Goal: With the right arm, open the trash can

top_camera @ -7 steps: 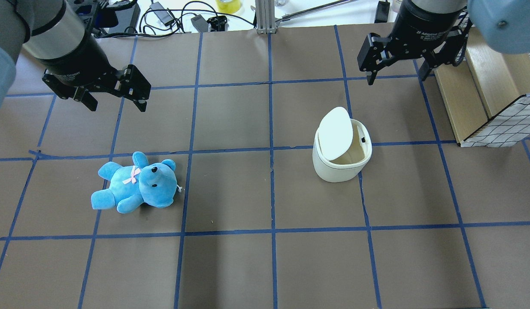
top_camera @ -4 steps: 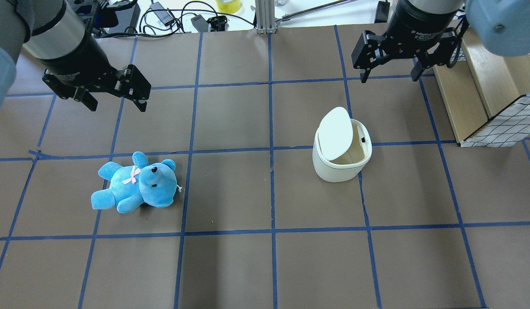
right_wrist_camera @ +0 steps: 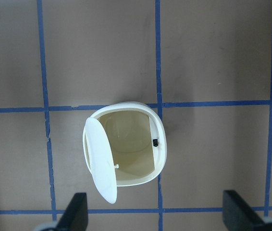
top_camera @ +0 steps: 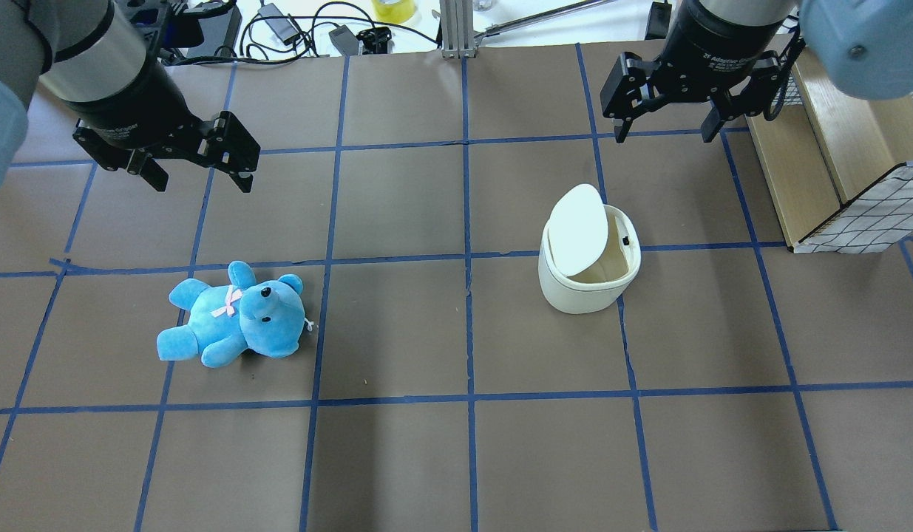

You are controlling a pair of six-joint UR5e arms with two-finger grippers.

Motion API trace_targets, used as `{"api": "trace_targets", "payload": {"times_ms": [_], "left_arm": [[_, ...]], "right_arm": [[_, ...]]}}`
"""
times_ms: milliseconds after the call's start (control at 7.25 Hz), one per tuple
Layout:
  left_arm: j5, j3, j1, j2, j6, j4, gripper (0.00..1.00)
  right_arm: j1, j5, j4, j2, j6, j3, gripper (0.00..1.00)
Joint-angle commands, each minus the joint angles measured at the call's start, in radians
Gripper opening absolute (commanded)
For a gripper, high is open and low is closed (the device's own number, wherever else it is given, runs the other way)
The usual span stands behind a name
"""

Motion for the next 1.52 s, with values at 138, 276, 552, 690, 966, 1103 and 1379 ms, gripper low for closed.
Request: {"api": "trace_targets", "payload": {"times_ms": [138, 276, 552, 690, 966, 1103, 1379], "left_arm": [[0.000, 0.000, 0.000, 0.000, 0.001, 0.000, 1.00], [0.000, 0.000, 0.000, 0.000, -0.001, 0.000, 1.00], [0.000, 0.000, 0.000, 0.000, -0.001, 0.000, 1.00], [0.000, 0.000, 0.000, 0.000, 0.001, 0.000, 1.00], [0.000, 0.000, 0.000, 0.000, -0.001, 0.000, 1.00], [0.000, 0.000, 0.000, 0.000, 0.001, 0.000, 1.00], [0.000, 0.000, 0.000, 0.000, -0.001, 0.000, 1.00]], "right_arm": [[0.000, -0.002, 0.024, 0.001, -0.004, 0.000, 1.00], [-0.002, -0.004, 0.088, 0.001, -0.001, 0.000, 1.00], [0.000, -0.004, 0.084, 0.001, -0.001, -0.001, 1.00], [0.000, -0.004, 0.084, 0.001, -0.001, -0.001, 1.00], [0.000, -0.004, 0.084, 0.001, -0.001, -0.001, 1.00], [0.000, -0.004, 0.084, 0.001, -0.001, -0.001, 1.00], [0.000, -0.004, 0.083, 0.001, -0.001, -0.003, 1.00]]}}
